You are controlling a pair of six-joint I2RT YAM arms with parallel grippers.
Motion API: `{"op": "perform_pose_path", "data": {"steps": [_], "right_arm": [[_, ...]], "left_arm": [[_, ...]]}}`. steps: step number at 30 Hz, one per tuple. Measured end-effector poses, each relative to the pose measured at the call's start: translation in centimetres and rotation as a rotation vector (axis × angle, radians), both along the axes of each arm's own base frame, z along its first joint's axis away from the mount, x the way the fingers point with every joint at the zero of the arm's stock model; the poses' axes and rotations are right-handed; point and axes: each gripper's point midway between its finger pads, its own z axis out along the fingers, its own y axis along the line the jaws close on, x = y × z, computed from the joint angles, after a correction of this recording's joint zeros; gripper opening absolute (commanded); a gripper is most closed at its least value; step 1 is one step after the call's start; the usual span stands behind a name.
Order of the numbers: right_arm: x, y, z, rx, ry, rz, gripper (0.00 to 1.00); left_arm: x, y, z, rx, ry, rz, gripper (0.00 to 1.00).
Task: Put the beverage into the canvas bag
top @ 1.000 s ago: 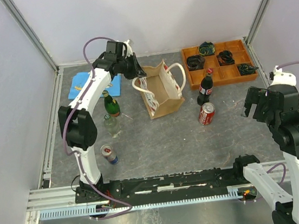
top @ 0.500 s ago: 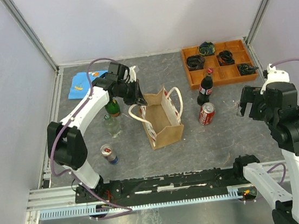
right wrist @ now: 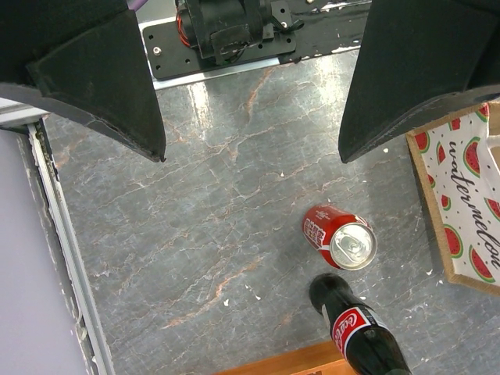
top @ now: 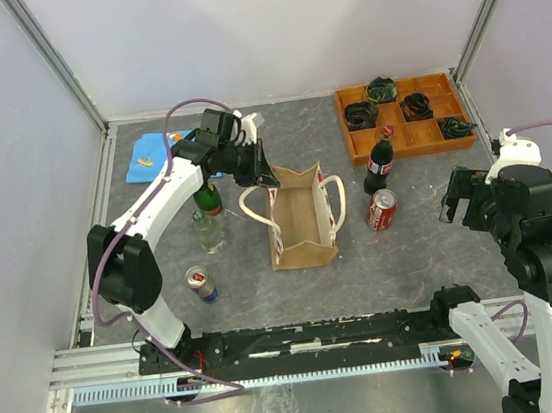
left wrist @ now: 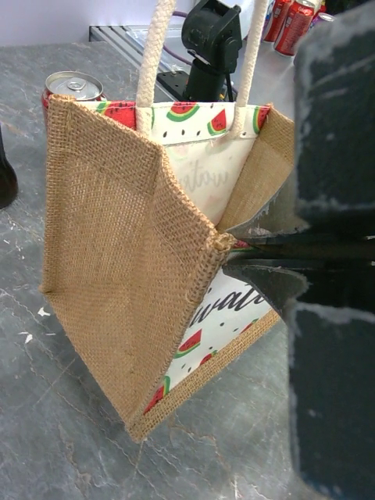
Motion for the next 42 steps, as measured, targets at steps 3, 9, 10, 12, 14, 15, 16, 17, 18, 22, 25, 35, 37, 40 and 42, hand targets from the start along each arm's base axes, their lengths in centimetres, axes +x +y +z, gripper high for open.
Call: {"op": "perform_pose_path", "data": {"steps": [3,9,10,12,14,15,16,17,18,22,25,35,37,40,42], "right_arm": [[0.0,0.0,0.0,0.0,0.0,-0.001,0.99],[0.0,0.0,0.0,-0.002,0.0,-0.001,0.99],[0.0,0.0,0.0,-0.002,0.001,-0.001,0.99],[0.0,-0.1,0.0,-0.004,0.001,-0.004,0.99],[0.0,-0.1,0.0,-0.005,0.001,-0.006,0.99],[0.0,-0.1,0.0,-0.005,0.001,-0.006,0.99],[0.0,-0.1,-0.1,-0.005,0.002,-0.006,0.99],[0.0,-0.1,-0.2,-0.005,0.004,-0.006,0.99],[0.0,-0.1,-0.3,-0.005,0.009,-0.005,0.99],[0.3,0.0,-0.7,-0.003,0.023,-0.001,0.99],[0.5,0.1,-1.2,0.0,0.037,0.004,0.99],[2.2,0.3,-1.4,-0.009,0.016,0.018,0.99],[3.1,0.3,-1.3,-0.014,0.009,0.022,0.99],[5.3,0.5,-1.5,-0.018,0.022,0.03,0.99],[7.1,0.9,-1.8,-0.012,0.034,0.041,0.99]], "left_arm": [[0.2,-0.5,-0.3,-0.009,0.0,-0.014,0.03],[0.0,-0.7,-1.4,-0.005,0.014,-0.022,0.03],[0.0,-0.7,-1.6,-0.004,0.016,-0.022,0.04],[-0.2,-0.5,-2.1,0.002,0.027,-0.022,0.06],[-0.4,-0.5,-2.4,0.005,0.035,-0.022,0.13],[-0.5,-0.5,-2.5,0.005,0.038,-0.023,0.18],[-0.5,-0.5,-2.5,0.004,0.037,-0.024,0.28],[-0.4,-0.5,-2.4,0.0,0.035,-0.025,0.39],[-0.4,-0.6,-2.4,-0.003,0.032,-0.027,0.51],[-0.3,-0.7,-2.3,-0.011,0.023,-0.037,0.7],[-0.3,-0.8,-2.2,-0.012,0.02,-0.037,0.73],[2.4,-1.4,1.7,-0.031,-0.092,-0.011,0.78],[3.5,-1.4,3.4,-0.04,-0.14,0.006,0.78],[4.7,-0.7,4.7,-0.038,-0.18,0.042,0.78],[5.6,0.4,4.9,-0.028,-0.193,0.08,0.78]]}}
